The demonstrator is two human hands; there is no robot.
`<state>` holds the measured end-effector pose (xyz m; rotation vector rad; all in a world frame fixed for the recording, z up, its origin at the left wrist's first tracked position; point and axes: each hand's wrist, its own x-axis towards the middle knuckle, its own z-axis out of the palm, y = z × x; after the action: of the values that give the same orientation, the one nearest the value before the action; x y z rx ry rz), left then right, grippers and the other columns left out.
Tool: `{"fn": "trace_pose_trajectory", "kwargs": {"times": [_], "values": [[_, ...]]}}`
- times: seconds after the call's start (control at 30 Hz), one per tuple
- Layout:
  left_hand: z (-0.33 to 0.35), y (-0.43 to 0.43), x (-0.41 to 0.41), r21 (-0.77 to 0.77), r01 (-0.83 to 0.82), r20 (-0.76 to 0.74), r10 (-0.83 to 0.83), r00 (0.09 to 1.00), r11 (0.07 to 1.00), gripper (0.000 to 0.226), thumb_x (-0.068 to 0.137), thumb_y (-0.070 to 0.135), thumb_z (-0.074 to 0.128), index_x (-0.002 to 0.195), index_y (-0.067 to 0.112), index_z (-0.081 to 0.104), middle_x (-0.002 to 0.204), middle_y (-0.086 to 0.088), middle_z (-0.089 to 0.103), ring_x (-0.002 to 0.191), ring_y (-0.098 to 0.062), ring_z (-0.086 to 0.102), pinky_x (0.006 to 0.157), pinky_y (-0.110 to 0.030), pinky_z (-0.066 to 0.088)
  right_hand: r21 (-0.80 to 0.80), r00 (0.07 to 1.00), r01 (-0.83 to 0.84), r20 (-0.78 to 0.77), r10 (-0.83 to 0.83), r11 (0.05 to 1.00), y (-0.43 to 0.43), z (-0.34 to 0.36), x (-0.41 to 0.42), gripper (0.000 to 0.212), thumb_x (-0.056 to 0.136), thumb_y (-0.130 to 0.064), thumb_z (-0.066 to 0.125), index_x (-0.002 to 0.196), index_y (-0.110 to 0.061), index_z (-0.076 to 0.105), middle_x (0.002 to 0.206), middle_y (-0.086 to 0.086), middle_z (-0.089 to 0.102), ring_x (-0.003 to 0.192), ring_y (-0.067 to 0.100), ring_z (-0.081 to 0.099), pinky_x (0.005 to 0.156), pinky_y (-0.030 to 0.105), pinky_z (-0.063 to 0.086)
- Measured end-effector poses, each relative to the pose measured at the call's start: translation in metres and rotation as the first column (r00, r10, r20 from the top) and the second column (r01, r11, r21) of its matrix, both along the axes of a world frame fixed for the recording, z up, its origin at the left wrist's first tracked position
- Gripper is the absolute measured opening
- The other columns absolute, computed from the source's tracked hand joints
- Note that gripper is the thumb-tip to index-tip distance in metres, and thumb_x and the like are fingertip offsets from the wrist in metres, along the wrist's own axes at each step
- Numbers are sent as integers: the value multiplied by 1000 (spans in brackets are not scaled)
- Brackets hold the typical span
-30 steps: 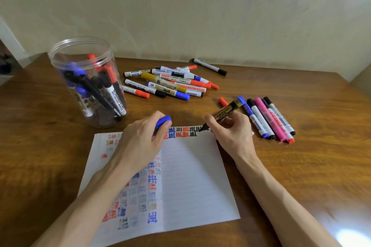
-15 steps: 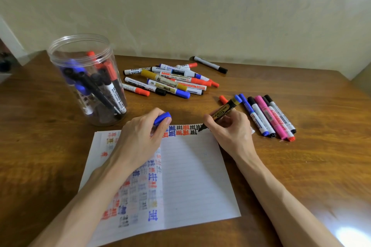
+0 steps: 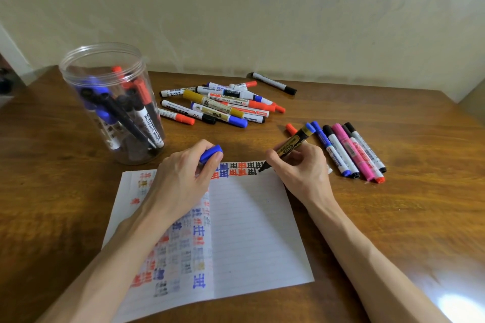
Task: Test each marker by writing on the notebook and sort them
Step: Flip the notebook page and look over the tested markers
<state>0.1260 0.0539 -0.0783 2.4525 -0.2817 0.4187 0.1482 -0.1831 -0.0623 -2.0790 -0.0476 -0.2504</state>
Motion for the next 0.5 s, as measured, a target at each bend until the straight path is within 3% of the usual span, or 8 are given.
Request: {"fn": "trace_pose_trajectory", "kwargs": {"times": [0.23, 0.5], "values": [[0, 0, 0, -1, -4, -4, 4, 1000, 1000, 27, 103, 52, 43, 107, 29, 57, 68, 16, 59, 72, 5, 63, 52, -9, 40, -38, 999, 37, 28, -36, 999, 0, -1, -1, 17, 90, -29, 76, 77, -22, 68, 73, -7, 73, 74, 6, 70, 65, 21, 59], [1, 0, 0, 4, -10, -1, 10, 1000, 1000, 27, 104, 51, 44, 107, 28, 58, 69, 16, 59, 64, 0, 62, 55, -12, 42, 42, 1000, 8, -2, -8, 999, -1, -2, 0, 14, 91, -24, 78, 83, -13, 74, 74, -12, 74, 78, -2, 71, 67, 8, 52]]}}
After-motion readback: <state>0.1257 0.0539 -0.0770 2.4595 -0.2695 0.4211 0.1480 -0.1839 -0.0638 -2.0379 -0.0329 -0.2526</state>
